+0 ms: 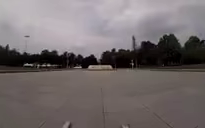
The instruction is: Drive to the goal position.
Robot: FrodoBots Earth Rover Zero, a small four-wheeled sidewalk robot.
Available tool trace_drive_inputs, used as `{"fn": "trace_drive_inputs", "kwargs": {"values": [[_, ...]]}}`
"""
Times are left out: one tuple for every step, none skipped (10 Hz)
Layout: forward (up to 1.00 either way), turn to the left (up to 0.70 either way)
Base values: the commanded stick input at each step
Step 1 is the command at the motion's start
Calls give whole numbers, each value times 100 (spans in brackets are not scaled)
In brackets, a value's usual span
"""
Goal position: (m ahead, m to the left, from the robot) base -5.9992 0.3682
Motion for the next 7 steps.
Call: {"fn": "trace_drive_inputs", "kwargs": {"values": [[70,0],[70,0],[70,0],[70,0],[70,0],[70,0],[70,0]]}}
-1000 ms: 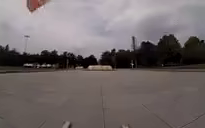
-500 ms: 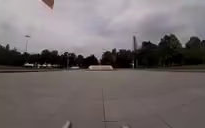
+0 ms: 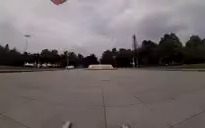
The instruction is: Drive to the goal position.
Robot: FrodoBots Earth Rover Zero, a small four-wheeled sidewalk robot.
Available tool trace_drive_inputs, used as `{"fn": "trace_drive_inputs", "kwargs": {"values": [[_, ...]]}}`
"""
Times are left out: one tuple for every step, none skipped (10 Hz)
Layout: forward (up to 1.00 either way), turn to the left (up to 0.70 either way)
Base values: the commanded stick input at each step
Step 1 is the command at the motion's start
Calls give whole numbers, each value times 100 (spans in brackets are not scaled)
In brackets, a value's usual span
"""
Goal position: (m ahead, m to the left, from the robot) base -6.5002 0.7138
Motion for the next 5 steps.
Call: {"fn": "trace_drive_inputs", "kwargs": {"values": [[70,-1],[70,-2],[70,-1],[70,-1],[68,-2]]}}
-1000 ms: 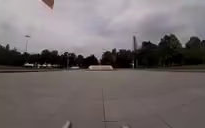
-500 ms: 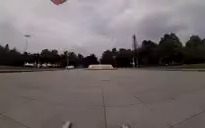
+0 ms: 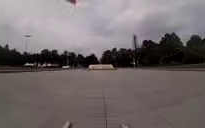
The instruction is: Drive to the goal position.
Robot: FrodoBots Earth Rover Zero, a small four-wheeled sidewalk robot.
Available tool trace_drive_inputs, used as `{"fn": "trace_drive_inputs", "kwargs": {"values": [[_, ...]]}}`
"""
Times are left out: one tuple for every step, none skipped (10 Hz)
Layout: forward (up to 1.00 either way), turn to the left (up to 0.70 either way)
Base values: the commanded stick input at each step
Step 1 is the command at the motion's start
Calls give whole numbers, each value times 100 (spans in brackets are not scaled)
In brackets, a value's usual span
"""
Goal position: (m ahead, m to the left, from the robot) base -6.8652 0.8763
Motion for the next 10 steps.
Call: {"fn": "trace_drive_inputs", "kwargs": {"values": [[59,-10],[49,-18],[40,-26],[31,-34],[22,-42],[13,-50],[4,-58],[0,-62],[0,-62],[0,-62]]}}
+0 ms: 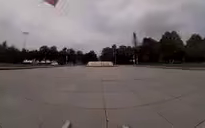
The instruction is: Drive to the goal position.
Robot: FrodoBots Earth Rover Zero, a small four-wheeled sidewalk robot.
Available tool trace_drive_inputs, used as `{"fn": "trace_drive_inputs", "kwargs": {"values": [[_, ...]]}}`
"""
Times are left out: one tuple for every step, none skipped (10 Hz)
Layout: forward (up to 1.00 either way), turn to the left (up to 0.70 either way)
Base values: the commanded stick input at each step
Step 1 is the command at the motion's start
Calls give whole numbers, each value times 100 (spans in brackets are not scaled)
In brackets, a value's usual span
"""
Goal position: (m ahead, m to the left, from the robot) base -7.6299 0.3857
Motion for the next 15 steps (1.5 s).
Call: {"fn": "trace_drive_inputs", "kwargs": {"values": [[0,-63],[0,-63],[0,-63],[0,-63],[0,-62],[0,-62],[0,-62],[0,-63],[0,-62],[0,-63],[0,-63],[0,-63],[0,-63],[0,-63],[0,-63]]}}
